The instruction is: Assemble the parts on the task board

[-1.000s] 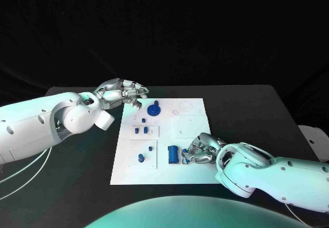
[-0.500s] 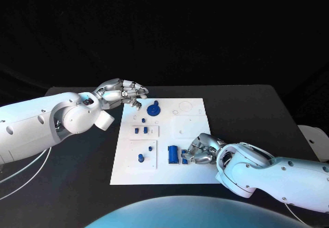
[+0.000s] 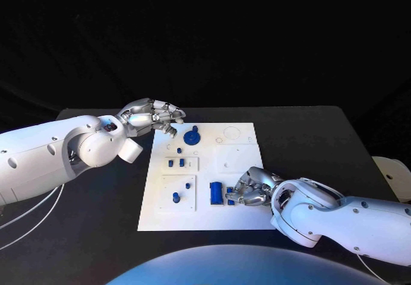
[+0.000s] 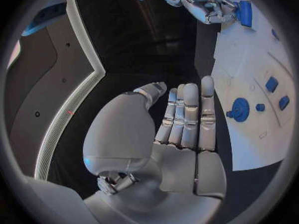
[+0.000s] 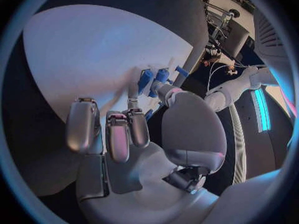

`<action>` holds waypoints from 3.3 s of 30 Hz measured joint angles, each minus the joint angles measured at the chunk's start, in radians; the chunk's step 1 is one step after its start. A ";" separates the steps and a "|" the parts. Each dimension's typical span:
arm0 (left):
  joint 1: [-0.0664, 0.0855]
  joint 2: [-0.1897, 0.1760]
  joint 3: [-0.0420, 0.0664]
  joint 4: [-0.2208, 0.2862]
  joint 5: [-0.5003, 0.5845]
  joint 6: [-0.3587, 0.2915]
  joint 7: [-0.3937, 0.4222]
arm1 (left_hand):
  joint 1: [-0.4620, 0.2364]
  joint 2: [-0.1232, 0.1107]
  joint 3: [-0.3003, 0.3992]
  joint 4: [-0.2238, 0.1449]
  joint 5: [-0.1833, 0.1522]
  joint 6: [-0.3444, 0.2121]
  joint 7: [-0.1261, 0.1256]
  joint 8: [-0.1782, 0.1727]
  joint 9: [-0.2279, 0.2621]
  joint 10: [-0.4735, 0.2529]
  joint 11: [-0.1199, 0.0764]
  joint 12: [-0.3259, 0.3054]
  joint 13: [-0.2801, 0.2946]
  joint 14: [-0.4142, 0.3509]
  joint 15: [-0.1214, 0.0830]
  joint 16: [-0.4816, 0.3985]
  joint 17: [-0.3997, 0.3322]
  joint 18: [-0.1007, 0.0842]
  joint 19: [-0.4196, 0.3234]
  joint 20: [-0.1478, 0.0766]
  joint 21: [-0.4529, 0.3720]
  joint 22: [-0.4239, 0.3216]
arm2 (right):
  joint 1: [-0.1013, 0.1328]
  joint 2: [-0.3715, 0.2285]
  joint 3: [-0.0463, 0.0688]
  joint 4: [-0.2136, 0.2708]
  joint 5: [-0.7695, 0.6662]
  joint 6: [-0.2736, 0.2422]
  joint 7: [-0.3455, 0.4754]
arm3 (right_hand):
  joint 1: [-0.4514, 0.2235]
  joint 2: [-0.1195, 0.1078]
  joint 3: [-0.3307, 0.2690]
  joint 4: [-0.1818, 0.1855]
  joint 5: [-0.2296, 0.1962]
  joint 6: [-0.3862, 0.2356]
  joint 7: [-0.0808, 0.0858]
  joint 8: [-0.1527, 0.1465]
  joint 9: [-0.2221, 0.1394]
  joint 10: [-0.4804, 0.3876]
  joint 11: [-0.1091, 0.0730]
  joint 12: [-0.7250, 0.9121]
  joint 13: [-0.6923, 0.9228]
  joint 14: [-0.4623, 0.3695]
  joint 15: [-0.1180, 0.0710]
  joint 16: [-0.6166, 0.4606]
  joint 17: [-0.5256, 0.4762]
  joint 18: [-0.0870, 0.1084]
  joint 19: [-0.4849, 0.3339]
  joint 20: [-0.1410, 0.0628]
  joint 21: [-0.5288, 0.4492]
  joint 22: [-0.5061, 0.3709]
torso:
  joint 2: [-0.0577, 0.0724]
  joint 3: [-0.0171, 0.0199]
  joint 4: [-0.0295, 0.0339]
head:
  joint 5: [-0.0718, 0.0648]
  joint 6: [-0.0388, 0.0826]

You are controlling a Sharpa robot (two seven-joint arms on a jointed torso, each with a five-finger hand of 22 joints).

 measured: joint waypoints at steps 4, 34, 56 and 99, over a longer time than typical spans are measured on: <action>0.000 -0.001 0.000 0.000 0.000 0.000 0.000 | 0.000 0.000 0.000 0.000 0.000 0.000 0.000 0.000 0.000 0.000 0.000 0.000 0.000 0.000 0.000 0.000 0.000 0.000 0.000 0.000 0.000 0.000 | 0.000 -0.008 0.000 0.006 0.003 0.003 0.011 | 0.001 -0.001 -0.002 0.002 -0.009 0.000 0.000 0.000 -0.001 0.000 0.000 -0.004 0.000 0.000 0.000 0.000 0.000 0.000 0.000 0.000 0.000 0.000 | 0.000 -0.0001 0.0002 | 0.000 0.000; 0.000 -0.002 0.000 -0.003 -0.002 0.001 -0.002 | 0.000 0.000 0.000 0.000 0.000 0.000 0.000 0.000 0.000 0.000 0.000 0.005 0.000 0.000 0.000 0.000 0.000 0.000 0.000 0.000 -0.004 0.000 | 0.000 -0.051 0.000 0.020 0.081 0.068 0.096 | 0.080 0.036 -0.149 0.044 0.045 0.004 0.004 0.000 -0.010 0.000 0.000 -0.004 0.001 0.000 0.000 0.000 0.000 0.000 0.000 0.000 -0.004 0.000 | 0.000 0.0000 0.0001 | 0.005 0.000; 0.000 -0.001 0.000 -0.003 -0.005 0.002 -0.003 | 0.000 0.000 0.000 0.000 0.000 0.000 0.000 0.000 0.001 0.000 0.000 0.005 0.000 0.000 0.000 0.000 0.000 0.000 0.000 0.000 -0.004 0.000 | 0.000 -0.019 0.000 -0.036 0.085 0.077 0.111 | 0.102 0.045 -0.149 0.044 0.045 0.004 0.004 -0.004 -0.011 0.000 0.000 -0.004 0.000 0.000 0.000 0.000 0.000 0.000 0.000 0.000 0.000 -0.001 | 0.000 0.0005 0.0000 | 0.003 0.000; -0.032 0.134 -0.005 -0.212 0.186 -0.336 0.252 | 0.019 -0.030 0.006 0.071 -0.068 -0.046 0.032 -0.040 -0.041 0.004 0.054 -0.222 -0.107 -0.190 0.076 -0.568 -0.217 0.000 -0.185 0.070 -0.295 -0.321 | 0.172 0.143 0.029 -0.570 0.785 -0.021 0.856 | 0.266 0.081 0.109 -0.208 0.095 -0.196 0.128 -0.098 -0.093 -0.483 0.118 -0.963 -0.652 -0.343 0.117 -0.811 -0.529 0.109 -0.396 0.099 -0.976 -0.194 | -0.067 -0.0215 -0.0019 | -0.011 0.136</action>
